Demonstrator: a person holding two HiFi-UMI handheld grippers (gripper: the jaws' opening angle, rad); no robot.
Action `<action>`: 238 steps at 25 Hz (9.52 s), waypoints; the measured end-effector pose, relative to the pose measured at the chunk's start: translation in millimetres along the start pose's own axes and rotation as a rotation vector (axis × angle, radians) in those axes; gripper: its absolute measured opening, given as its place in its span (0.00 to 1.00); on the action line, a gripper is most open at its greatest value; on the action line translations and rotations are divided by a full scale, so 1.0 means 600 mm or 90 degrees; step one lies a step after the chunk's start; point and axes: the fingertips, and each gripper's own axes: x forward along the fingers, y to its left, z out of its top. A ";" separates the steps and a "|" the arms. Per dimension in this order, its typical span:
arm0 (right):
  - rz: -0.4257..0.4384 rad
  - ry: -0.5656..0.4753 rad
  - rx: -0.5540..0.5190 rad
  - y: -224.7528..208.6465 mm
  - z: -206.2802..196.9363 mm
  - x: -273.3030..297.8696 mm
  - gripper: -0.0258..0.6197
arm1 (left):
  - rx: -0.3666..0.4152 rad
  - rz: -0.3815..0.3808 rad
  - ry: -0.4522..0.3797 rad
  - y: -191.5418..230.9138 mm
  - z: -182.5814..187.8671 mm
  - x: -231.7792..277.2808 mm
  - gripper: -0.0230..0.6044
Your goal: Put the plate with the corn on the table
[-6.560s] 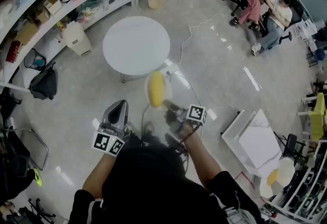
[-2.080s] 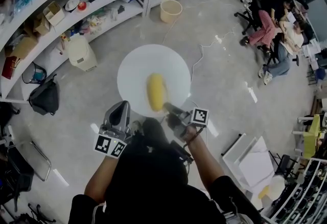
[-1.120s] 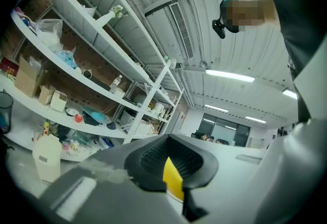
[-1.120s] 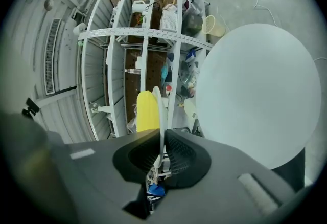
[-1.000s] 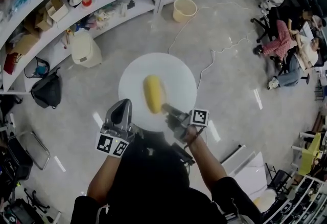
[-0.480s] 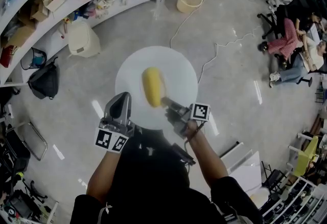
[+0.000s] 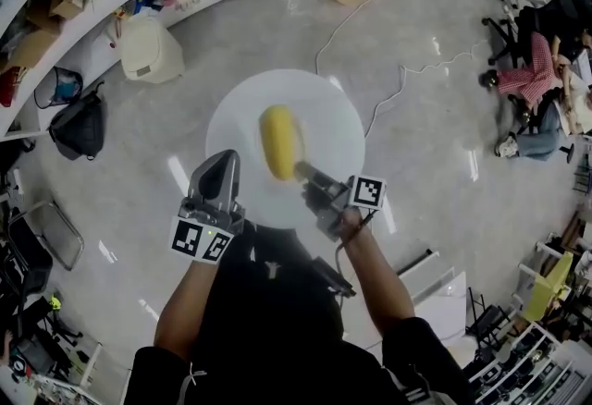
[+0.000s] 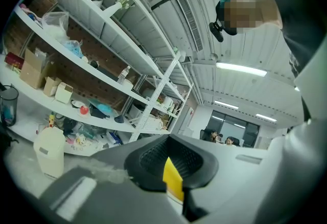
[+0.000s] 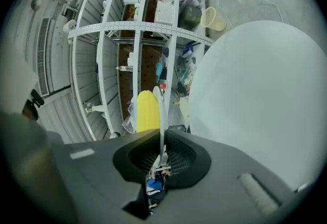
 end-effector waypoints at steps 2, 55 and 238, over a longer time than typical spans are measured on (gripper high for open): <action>0.006 -0.002 0.012 -0.002 0.005 0.005 0.10 | -0.002 0.002 0.001 0.004 -0.005 0.006 0.04; -0.025 0.047 -0.006 -0.189 0.105 0.157 0.10 | -0.057 0.024 0.032 0.144 -0.149 0.110 0.04; -0.288 -0.255 -0.647 0.229 -0.087 -0.032 0.05 | 0.018 -0.034 -0.044 -0.033 0.056 -0.183 0.04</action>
